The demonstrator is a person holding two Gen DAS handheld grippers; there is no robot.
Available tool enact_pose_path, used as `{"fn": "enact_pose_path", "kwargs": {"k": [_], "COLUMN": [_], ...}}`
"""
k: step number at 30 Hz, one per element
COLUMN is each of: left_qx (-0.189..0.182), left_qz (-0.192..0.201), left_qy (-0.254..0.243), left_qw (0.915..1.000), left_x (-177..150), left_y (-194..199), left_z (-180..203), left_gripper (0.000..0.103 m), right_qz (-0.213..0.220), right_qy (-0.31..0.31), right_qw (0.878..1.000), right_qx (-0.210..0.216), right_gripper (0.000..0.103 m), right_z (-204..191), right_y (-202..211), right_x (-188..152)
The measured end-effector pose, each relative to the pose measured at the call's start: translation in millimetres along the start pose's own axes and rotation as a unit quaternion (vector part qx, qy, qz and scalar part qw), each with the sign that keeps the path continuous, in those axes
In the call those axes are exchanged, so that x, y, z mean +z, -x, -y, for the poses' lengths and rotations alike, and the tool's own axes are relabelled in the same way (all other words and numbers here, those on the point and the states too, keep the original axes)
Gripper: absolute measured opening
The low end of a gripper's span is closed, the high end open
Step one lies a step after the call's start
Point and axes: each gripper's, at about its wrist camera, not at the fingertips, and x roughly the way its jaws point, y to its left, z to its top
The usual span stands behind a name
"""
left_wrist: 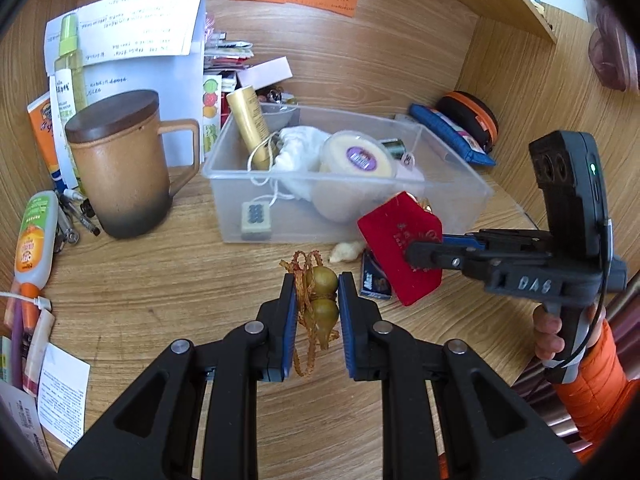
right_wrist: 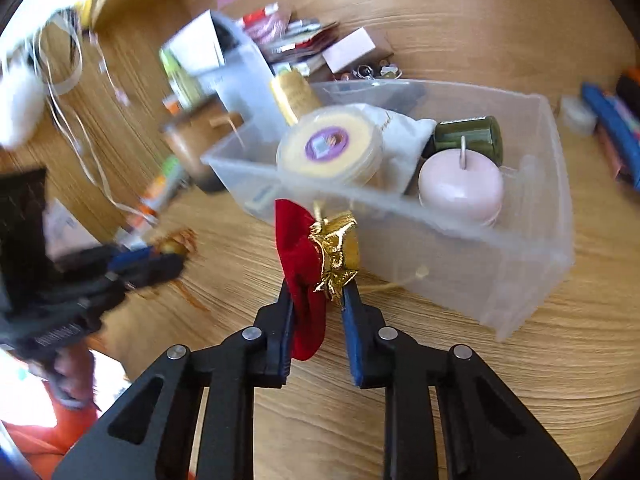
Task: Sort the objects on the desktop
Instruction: 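Lift the red pouch with the right gripper while the left lifts the gourd ornament, then lower the red pouch into the box with the right gripper while the left releases the gourd there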
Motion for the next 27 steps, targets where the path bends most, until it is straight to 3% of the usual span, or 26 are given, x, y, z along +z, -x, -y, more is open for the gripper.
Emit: {"fn": "enact_pose_path", "kwargs": {"k": [5, 9, 11, 19, 27], "left_qx": [0.0, -0.002, -0.004, 0.001, 0.016], "left_qz": [-0.003, -0.012, -0.014, 0.008, 0.025], "left_qy": [-0.007, -0.008, -0.009, -0.025, -0.035], "left_qw": [1.0, 0.9999, 0.9998, 0.9997, 0.9989], "left_x": [9, 15, 18, 39, 72], "left_y": [-4, -12, -16, -7, -7], "left_z": [9, 13, 15, 29, 32], "left_gripper": [0.019, 0.019, 0.019, 0.019, 0.019], "right_qz": [0.004, 0.028, 0.054, 0.085, 0.112], "right_qy": [-0.043, -0.073, -0.052, -0.012, -0.002], "right_qw": [0.997, 0.986, 0.988, 0.989, 0.992], "right_qx": [0.065, 0.145, 0.138, 0.121, 0.057], "right_gripper": [0.018, 0.014, 0.014, 0.015, 0.015], "right_z": [13, 22, 14, 1, 17], "right_y": [5, 18, 32, 65, 81], "right_x": [5, 12, 18, 40, 56]}}
